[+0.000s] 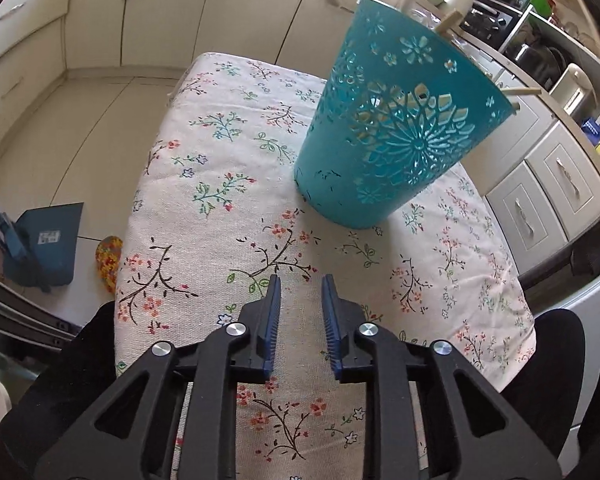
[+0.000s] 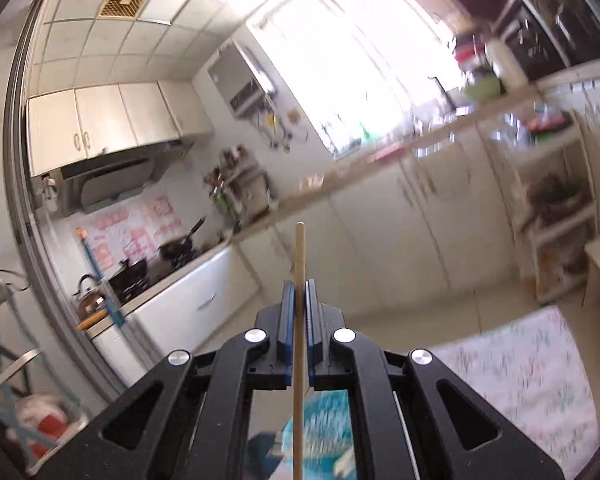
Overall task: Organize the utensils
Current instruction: 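Carry the stick over the teal basket and open the right tool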
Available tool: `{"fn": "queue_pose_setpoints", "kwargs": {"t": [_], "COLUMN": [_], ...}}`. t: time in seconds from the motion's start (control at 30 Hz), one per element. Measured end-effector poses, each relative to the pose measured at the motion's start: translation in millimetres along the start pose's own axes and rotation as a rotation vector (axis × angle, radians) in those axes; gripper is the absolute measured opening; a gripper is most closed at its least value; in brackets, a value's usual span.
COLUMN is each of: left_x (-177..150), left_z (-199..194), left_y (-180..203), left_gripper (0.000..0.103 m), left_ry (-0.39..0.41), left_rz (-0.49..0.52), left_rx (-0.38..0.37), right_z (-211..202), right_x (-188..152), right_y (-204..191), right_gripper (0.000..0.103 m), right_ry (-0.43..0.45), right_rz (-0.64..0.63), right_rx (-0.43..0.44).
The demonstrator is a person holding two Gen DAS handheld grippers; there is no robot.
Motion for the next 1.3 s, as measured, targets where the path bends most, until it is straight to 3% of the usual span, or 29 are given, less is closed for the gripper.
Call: {"fn": "queue_pose_setpoints", "kwargs": {"t": [0.17,0.27,0.53,0.67,0.9,1.3], "left_x": [-0.2,-0.2,-1.4,-3.2,-5.2,-6.0], "left_z": [0.0,0.7,1.5,2.1,5.7,6.8], "left_y": [-0.1,0.4,2.1,2.2,2.0,2.3], "left_gripper": [0.023,0.024,0.03,0.031,0.032,0.033], "left_ry": [0.003,0.0,-0.002,-0.003,-0.012,-0.017], "left_rz": [0.013,0.016,0.025,0.03,0.023,0.025], "left_rx": [0.003,0.002,0.002,0.011,0.01,0.016], "right_z": [47.0,64.7,24.8,-2.0,-26.9,-21.4], "right_x": [-34.9,-59.5,-64.4,-72.6,-139.2,-145.1], "right_y": [-8.2,-7.8,4.9,15.6,29.8,9.5], "right_gripper": [0.006,0.007,0.034,0.035,0.035,0.027], "right_ry": [0.016,-0.052,-0.144,-0.192,-0.325,-0.297], "right_rz": [-0.078,-0.116,-0.122,-0.117,-0.16,-0.218], "right_rx": [-0.124,-0.148,-0.081,-0.087,-0.117,-0.101]}}
Point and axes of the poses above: each gripper's, at about its wrist camera, not at the fingertips, and z roughly the way its jaws point, y to its right, x to its top, the point moved 4 cm from there along z, roughly the way its jaws point, and after that the axes turned 3 degrees about -x, right-handed, at the moved point
